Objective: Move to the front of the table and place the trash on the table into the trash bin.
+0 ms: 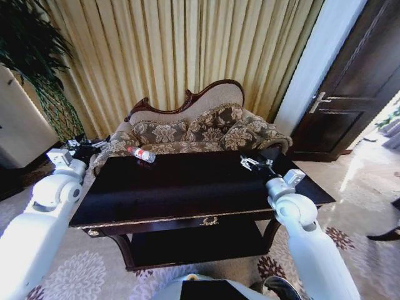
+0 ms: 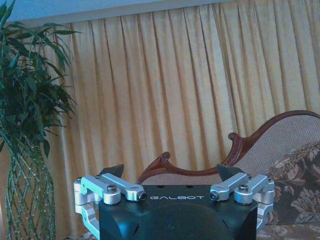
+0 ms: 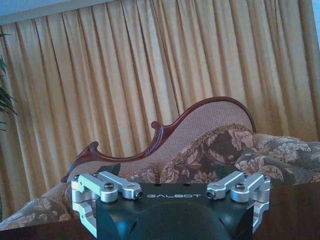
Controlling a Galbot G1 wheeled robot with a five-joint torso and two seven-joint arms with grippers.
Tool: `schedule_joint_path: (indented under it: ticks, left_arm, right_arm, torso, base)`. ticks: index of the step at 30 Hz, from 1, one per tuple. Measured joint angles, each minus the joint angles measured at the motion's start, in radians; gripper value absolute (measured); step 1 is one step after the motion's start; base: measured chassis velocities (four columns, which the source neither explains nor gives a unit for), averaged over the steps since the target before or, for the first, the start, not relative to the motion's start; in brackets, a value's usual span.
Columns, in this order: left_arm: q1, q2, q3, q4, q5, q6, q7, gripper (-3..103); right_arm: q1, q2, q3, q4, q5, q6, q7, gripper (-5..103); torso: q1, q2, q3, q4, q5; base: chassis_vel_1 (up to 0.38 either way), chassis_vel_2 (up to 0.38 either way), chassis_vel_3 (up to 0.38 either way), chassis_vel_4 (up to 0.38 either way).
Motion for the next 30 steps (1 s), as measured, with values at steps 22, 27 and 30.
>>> schedule_joint_path:
  ticks: [22, 27, 30]
  left_arm:
    - [-0.003, -0.004, 0.01, 0.008, -0.005, -0.005, -0.004, 100]
    - [-0.059, -0.001, 0.05, 0.021, -0.149, 0.06, -0.162, 100]
    - [-0.162, 0.004, 0.095, 0.034, -0.427, 0.168, -0.385, 100]
  right_arm:
    - [-0.006, 0.009, 0.0, -0.004, -0.009, -0.002, 0.0, 100]
    - [-0.017, 0.017, -0.002, 0.002, -0.01, -0.003, 0.0, 100]
    - [-0.033, 0.031, -0.006, 0.003, -0.028, -0.003, 0.0, 100]
  torso:
    - [0.0, 0.0, 0.0, 0.0001, 0.0]
    - [0.0, 0.0, 0.0, -0.0002, -0.0003]
    - [0.0, 0.0, 0.0, -0.0002, 0.0001]
  base:
    - [0.0, 0.0, 0.0, 0.0]
    - [0.0, 0.0, 0.0, 0.0]
    - [0.0, 0.0, 0.0, 0.0]
